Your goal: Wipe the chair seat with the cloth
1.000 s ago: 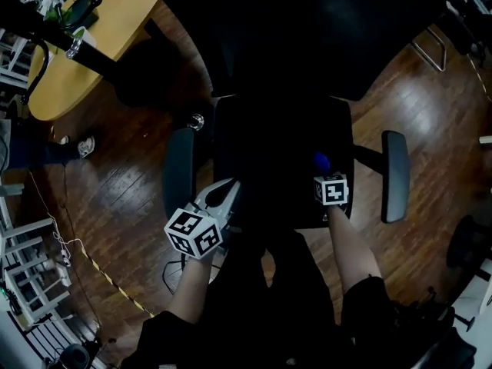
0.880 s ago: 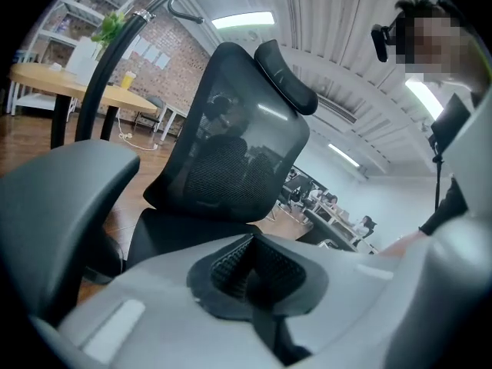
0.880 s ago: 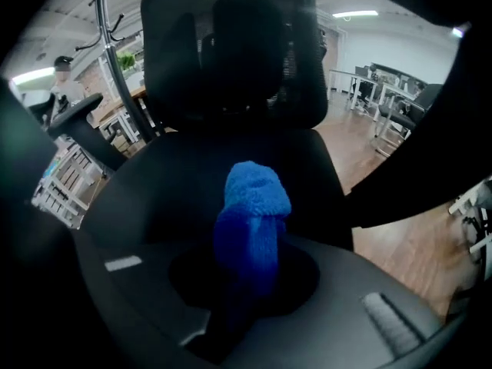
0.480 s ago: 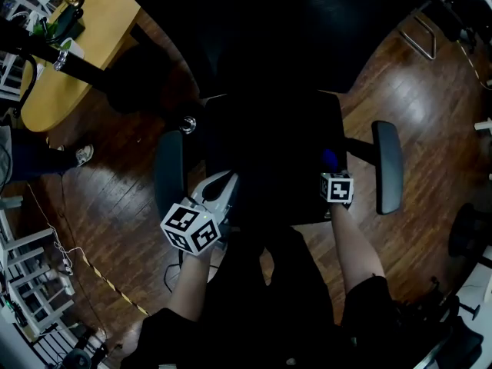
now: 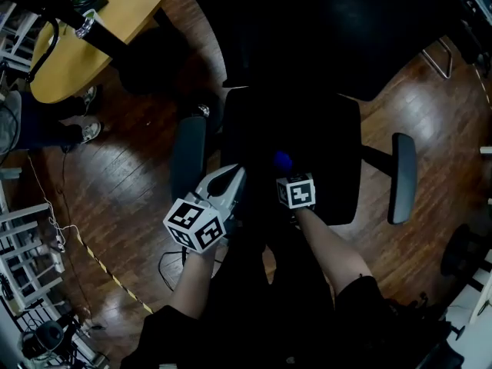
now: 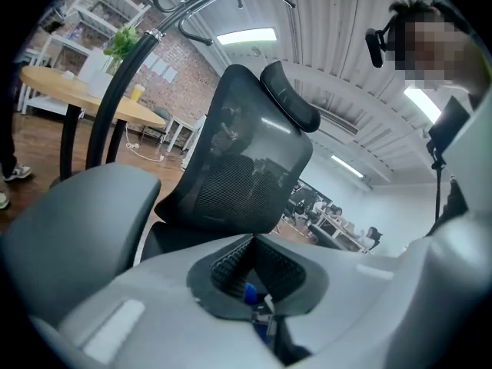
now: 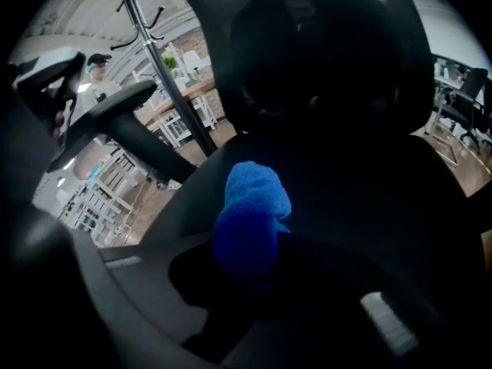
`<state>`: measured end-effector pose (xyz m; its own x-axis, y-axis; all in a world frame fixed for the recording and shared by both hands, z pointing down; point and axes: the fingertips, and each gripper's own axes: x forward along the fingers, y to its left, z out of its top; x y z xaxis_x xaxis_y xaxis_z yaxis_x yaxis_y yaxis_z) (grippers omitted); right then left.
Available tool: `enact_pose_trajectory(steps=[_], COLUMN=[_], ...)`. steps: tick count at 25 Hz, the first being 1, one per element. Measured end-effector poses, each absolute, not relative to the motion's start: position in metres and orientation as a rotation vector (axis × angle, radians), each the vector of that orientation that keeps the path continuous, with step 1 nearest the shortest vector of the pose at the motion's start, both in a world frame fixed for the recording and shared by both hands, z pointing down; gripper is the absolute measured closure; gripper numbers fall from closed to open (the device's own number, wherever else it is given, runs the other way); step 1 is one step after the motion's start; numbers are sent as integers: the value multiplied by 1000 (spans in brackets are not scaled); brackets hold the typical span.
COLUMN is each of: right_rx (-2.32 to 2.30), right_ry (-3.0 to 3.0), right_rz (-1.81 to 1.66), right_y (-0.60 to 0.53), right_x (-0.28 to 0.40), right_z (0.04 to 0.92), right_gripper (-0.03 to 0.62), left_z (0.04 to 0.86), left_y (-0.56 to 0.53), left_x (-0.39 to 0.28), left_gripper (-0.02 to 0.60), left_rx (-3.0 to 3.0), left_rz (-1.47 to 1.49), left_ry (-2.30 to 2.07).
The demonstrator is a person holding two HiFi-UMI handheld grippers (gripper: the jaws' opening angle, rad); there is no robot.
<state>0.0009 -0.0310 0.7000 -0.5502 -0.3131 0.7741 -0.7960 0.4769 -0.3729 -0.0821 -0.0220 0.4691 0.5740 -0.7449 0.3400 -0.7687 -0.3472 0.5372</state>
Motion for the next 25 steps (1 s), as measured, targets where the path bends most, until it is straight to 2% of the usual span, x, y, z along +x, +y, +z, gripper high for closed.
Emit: enact_pose_trajectory(steps=[7,14,19,25], right_rx=[704,647,683,856], right_ry=[-2175,-2201,-2170,-2045], right_rz=[991,932,931,915], right_y=[10,29,26,13], right_x=[-102,-119,-90,7], right_z=[687,697,706,726], right_gripper=[554,554,554,554], left_z=[461,461,470,471], left_y=[-16,-9,-13,-15], left_x=[-103,-111,-96,-81], left_gripper=[578,578,578,578], left_rx=[2111,2107,2125,2139], left_rz=[-12,-21,8,46], left_ry=[-1265,-1274,-1232,-1202])
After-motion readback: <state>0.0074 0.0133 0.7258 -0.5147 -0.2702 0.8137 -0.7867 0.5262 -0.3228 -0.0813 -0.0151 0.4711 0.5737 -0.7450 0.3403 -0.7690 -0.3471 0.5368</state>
